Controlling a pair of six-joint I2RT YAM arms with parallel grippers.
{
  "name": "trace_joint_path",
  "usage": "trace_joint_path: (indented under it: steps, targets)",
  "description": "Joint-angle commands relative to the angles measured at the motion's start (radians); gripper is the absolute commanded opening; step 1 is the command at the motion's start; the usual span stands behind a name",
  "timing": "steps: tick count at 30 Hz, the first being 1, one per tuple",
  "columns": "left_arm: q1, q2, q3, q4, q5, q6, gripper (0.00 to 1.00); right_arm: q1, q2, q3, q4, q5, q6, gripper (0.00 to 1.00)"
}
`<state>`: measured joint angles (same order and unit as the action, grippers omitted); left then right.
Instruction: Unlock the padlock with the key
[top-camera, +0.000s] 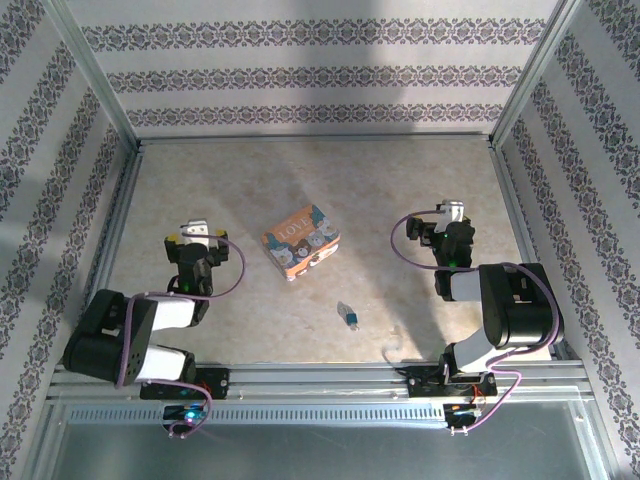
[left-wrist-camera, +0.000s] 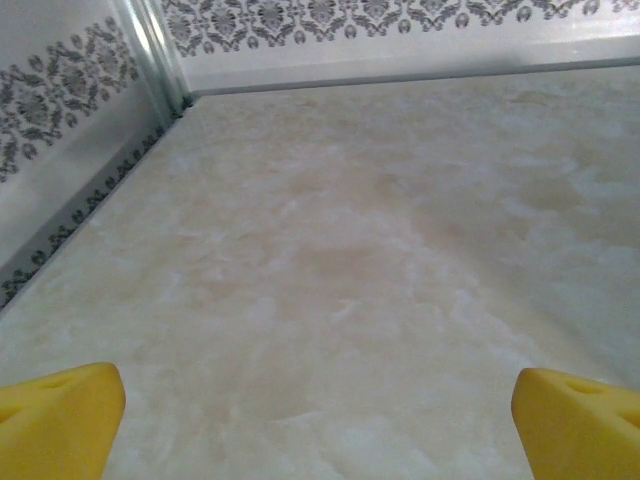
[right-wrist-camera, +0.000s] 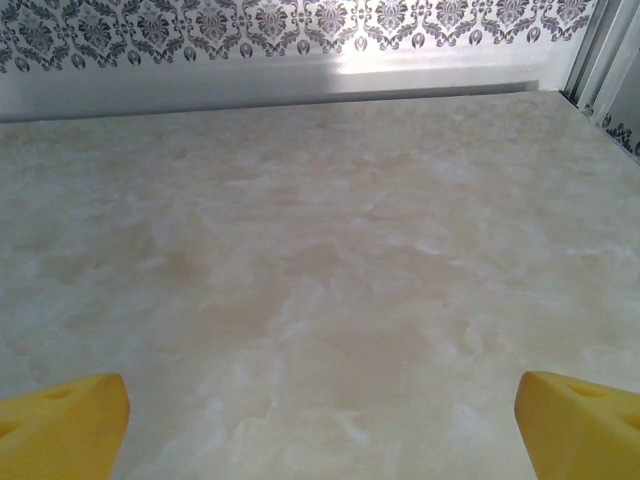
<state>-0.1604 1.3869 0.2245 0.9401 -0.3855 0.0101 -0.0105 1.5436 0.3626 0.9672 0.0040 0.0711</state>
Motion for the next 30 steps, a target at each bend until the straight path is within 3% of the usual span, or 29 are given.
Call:
trace_joint_path:
  steps: [1, 7, 12, 15, 17, 30]
  targets:
    - [0.029, 0.048, 0.012, 0.163, 0.074, 0.03, 0.99, 0.004, -0.01, 0.004, 0.002, 0.012, -0.012, 0.98]
    - [0.051, 0.281, -0.002, 0.451, 0.163, 0.066, 0.99, 0.004, -0.01, 0.004, 0.002, 0.012, -0.013, 0.99]
    - [0.067, 0.244, 0.04, 0.306, 0.167, 0.036, 0.99, 0.004, -0.01, 0.004, 0.001, 0.013, -0.012, 0.98]
    - [0.109, 0.211, 0.148, 0.049, 0.244, -0.004, 0.99, 0.004, -0.01, 0.004, 0.002, 0.014, -0.013, 0.98]
    - [0.156, 0.207, 0.148, 0.036, 0.31, -0.038, 0.99, 0.004, -0.01, 0.004, 0.002, 0.013, -0.014, 0.99]
    - [0.156, 0.208, 0.147, 0.048, 0.31, -0.033, 0.99, 0.029, -0.011, 0.009, -0.007, 0.041, -0.041, 0.98]
